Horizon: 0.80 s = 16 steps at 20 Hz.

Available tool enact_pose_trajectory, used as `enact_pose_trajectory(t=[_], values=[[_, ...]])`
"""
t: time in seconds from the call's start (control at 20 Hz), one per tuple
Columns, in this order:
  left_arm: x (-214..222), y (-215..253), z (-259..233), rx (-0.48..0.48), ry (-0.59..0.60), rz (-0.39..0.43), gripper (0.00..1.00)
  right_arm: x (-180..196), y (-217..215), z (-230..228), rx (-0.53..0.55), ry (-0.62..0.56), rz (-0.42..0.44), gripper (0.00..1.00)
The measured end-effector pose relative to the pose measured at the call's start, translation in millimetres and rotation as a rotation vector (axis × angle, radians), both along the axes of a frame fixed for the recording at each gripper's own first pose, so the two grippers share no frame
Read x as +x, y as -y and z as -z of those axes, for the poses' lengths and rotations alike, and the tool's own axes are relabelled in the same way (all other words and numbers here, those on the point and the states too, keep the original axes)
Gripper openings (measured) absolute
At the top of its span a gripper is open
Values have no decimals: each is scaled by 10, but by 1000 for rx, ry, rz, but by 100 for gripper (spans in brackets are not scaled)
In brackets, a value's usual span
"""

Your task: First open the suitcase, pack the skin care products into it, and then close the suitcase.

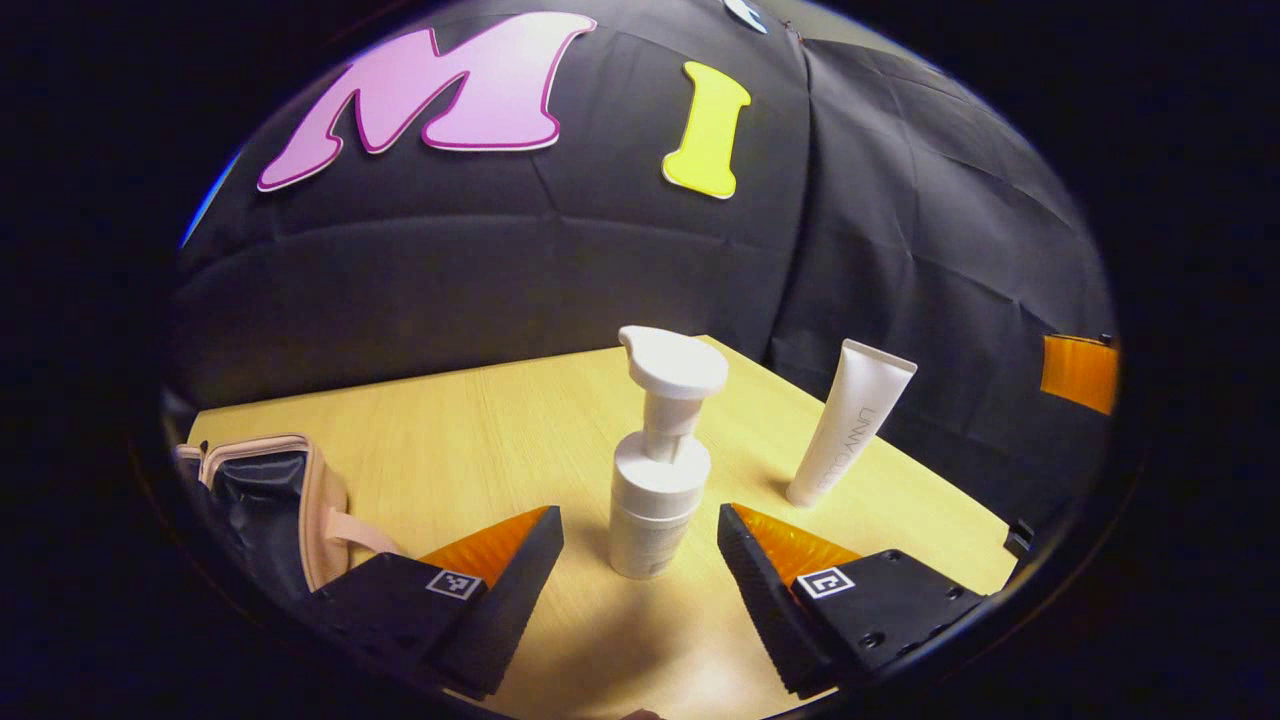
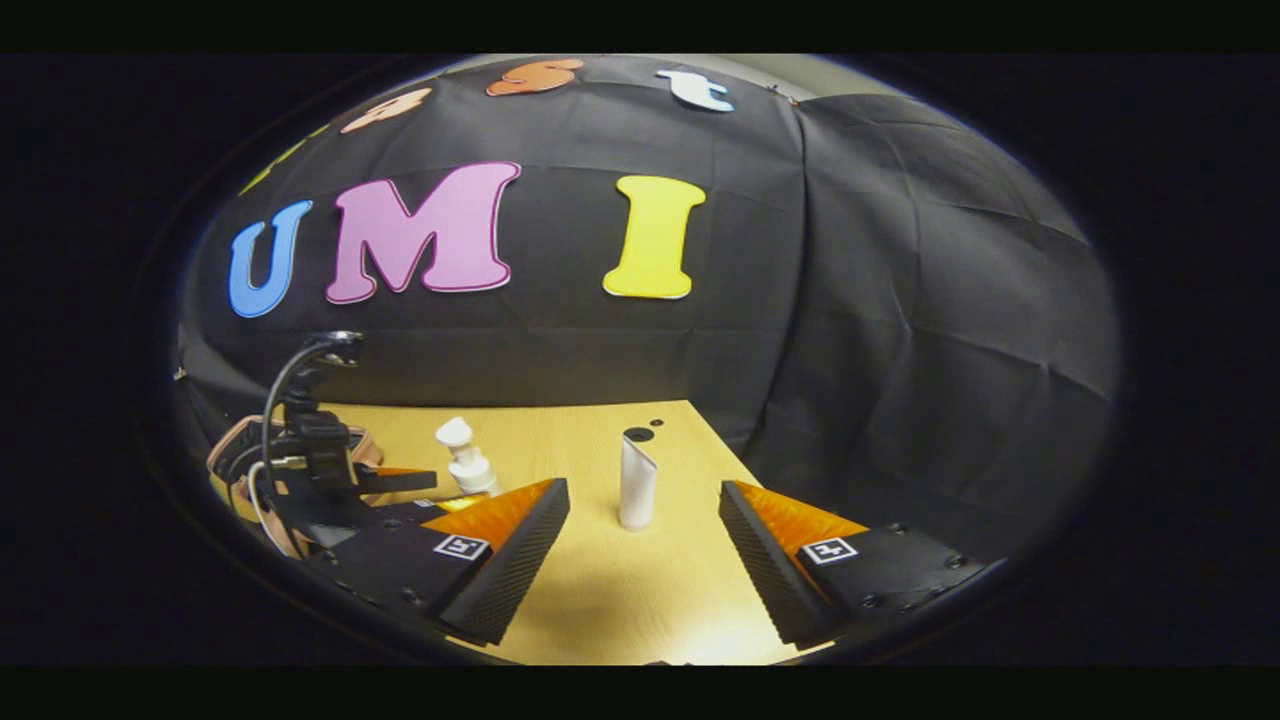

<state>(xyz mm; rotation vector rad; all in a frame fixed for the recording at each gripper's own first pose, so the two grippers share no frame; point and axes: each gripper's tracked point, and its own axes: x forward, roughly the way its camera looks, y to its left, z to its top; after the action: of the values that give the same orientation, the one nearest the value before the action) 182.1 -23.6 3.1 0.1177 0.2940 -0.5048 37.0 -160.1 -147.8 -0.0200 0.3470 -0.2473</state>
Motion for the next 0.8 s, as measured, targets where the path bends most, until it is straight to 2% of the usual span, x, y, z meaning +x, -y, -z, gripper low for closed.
enact_pose_trajectory(t=[0.35, 0.6, 0.7, 0.8], values=[[329, 230, 184, 29, 3, -21, 98, 159, 88, 313, 26, -60, -7, 97], [451, 220, 236, 43, 16, -40, 82, 438, 172, 456, -6, -61, -20, 97], [455, 232, 238, 34, 12, -21, 64, 573, 164, 569, -25, -72, -40, 97], [449, 134, 223, 43, 10, -37, 63, 707, 150, 730, -15, -94, -50, 97]])
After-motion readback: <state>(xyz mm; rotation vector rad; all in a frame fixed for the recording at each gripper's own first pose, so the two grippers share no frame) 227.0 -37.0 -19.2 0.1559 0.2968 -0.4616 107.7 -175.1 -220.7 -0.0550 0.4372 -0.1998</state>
